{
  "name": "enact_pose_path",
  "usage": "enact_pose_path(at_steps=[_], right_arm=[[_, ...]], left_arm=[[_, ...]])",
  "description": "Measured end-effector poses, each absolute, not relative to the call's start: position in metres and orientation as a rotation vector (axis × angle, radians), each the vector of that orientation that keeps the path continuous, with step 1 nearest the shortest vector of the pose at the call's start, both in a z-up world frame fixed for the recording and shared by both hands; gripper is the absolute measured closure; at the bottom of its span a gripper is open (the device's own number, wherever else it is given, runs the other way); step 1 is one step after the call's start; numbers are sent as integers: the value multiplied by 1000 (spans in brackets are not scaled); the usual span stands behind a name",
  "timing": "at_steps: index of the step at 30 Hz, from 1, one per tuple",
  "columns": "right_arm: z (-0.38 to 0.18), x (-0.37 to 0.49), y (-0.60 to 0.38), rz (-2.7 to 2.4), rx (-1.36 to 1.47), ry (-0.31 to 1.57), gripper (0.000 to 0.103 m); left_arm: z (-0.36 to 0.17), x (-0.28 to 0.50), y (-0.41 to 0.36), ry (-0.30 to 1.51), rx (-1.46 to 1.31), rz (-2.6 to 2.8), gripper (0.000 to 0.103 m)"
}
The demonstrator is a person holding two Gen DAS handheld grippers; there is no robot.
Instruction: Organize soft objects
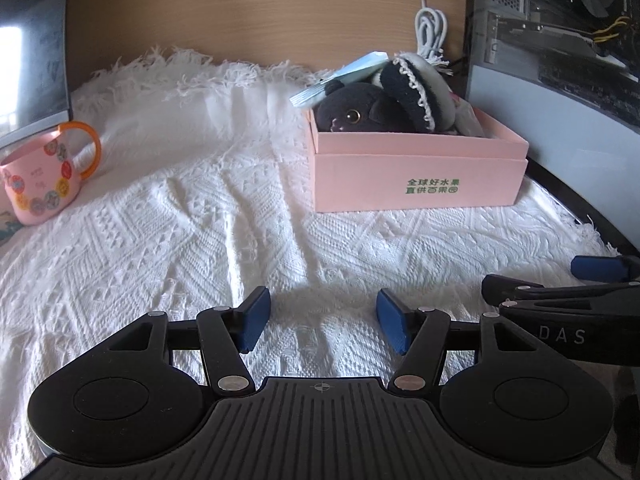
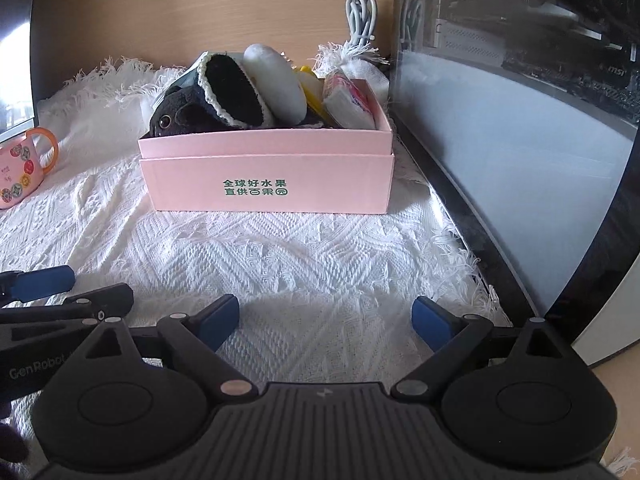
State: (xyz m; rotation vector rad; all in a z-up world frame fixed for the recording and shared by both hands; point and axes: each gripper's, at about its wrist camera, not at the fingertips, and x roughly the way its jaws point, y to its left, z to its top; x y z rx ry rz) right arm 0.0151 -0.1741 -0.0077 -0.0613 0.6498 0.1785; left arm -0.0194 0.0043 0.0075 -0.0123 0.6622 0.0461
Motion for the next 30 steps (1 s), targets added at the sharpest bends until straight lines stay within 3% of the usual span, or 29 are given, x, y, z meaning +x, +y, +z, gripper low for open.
enact_pose_path(at_steps=[30], right_arm=[[-7, 15, -174, 179, -61, 650, 9]], left_arm=[[7, -18, 7, 660, -17, 41, 39]])
